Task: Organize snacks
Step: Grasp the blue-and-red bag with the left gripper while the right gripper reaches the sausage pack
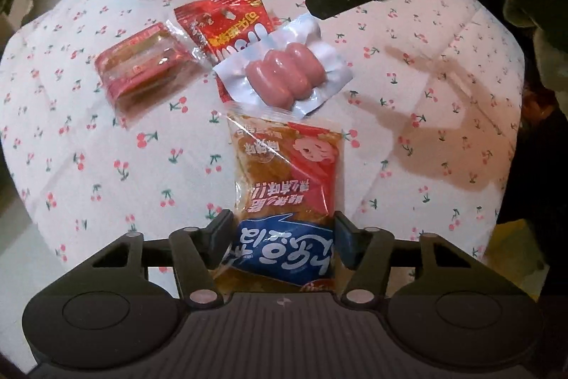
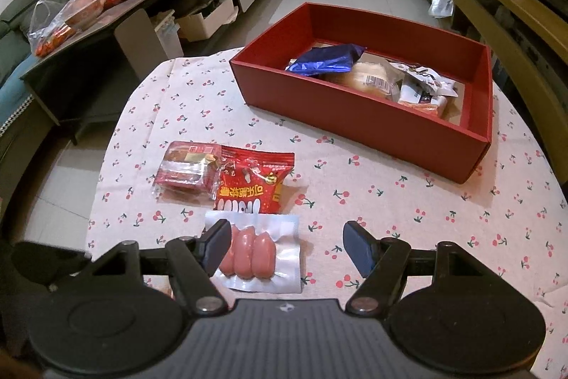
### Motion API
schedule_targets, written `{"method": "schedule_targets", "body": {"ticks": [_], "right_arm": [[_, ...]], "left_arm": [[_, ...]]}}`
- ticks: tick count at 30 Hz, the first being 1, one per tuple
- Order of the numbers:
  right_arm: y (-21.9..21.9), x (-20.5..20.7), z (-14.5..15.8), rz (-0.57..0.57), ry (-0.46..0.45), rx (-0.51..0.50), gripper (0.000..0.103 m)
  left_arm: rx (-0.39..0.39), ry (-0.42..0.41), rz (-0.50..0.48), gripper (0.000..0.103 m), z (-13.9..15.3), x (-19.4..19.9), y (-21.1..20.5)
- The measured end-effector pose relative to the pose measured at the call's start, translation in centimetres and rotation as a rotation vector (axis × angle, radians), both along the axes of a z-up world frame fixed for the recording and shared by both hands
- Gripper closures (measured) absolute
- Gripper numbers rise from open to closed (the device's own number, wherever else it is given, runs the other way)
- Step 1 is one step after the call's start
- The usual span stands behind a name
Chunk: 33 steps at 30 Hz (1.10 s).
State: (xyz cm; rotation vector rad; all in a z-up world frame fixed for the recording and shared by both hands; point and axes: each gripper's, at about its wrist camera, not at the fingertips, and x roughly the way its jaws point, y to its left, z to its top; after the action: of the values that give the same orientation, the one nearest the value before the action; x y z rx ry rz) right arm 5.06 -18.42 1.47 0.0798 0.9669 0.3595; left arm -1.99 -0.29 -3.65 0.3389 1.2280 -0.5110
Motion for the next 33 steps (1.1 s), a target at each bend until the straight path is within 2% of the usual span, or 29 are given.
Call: {"method": "schedule_targets", "body": {"ticks": [5,9,17,21,25,30,33], "right_arm": [[0.1,0.2,-0.4,0.001,0.012,-0.007,0.017],[0.1,0.7,-1.0,-0.007,0.034,-0.003,0.017],[0.9,2.0,-2.4,0.003,0.104,0.035,0.017],[2.6,2.4,-3.0,0.052,0.118,0.005,0.016],[4.1,2.6,-3.3,0.098,0.121,-0.009,0.006],[5.0,3.1,-4.1,0.100,0.131,-0.050,0.001],[6.1,3.2,-5.5,0.133,0.182,-0.111,0.000]], "left_arm": [[-0.025,-0.021,0.033,0.042,0.7,-0.3,0.4],[-0.081,-0.044,0.087,0.042,2.1,-0.1,1.1],[-0.138,-0.034,0.154,0.042,2.6,0.7,2.9],[-0.154,-0.019,0.164,0.042,2.6,0.9,3.1],[-0.162,0.007,0.149,0.042,2.3,0.6,3.3],[-0.156,0.035,0.140,0.042,1.8,0.2,3.5],[-0.161,0.040,0.137,0.041,1.7,0.1,3.6]]}}
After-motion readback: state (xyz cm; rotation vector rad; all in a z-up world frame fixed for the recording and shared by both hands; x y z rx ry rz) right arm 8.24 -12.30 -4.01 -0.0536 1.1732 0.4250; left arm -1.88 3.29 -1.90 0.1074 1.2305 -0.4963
